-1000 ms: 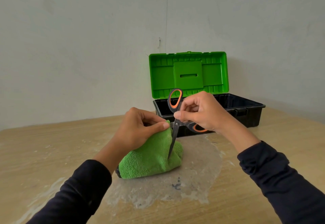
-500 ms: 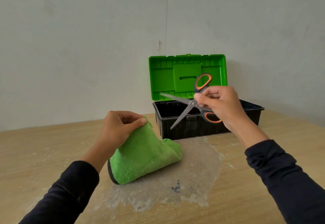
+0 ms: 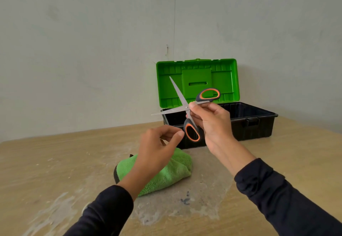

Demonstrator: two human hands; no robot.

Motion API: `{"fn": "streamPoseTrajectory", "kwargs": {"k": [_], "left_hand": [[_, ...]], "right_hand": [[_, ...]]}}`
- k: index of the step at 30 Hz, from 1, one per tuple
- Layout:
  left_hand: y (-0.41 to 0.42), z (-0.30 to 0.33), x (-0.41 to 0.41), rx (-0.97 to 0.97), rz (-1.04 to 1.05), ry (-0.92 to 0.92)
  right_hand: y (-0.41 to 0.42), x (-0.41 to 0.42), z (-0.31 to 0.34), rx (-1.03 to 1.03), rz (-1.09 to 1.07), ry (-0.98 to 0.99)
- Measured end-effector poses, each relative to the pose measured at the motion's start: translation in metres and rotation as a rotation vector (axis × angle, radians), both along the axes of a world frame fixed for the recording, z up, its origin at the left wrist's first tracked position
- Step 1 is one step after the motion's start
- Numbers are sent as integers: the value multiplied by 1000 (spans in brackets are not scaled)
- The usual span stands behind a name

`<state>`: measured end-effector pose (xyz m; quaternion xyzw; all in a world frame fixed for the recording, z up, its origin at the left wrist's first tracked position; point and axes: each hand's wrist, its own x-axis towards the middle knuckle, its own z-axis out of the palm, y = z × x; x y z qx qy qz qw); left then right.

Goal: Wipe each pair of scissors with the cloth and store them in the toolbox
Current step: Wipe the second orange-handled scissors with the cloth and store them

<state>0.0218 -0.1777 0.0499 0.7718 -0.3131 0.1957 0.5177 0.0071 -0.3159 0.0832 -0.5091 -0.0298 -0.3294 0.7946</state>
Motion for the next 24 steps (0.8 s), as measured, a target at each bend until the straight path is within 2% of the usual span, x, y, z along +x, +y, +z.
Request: {"fn": "streamPoseTrajectory", "kwargs": {"k": [3, 7, 12, 16, 19, 22, 24], "left_hand": [[-2, -2, 1, -44, -15, 28], [-3, -2, 3, -113, -81, 164], [1, -2, 5, -123, -83, 184], [3, -2, 8, -93, -35, 143], [5, 0, 10, -93, 3, 109], [6, 2, 12, -114, 24, 77], [7, 4, 13, -132, 25, 67]], "right_hand": [[8, 1, -3, 36, 60, -1], [10, 0, -4, 54, 95, 4], [0, 3, -6, 112, -63, 2], [-10, 11, -16, -250, -403, 71], [-10, 14, -22, -546, -588, 34], [-6, 16, -28, -745, -669, 43], [0, 14, -29, -849, -647, 37]]}}
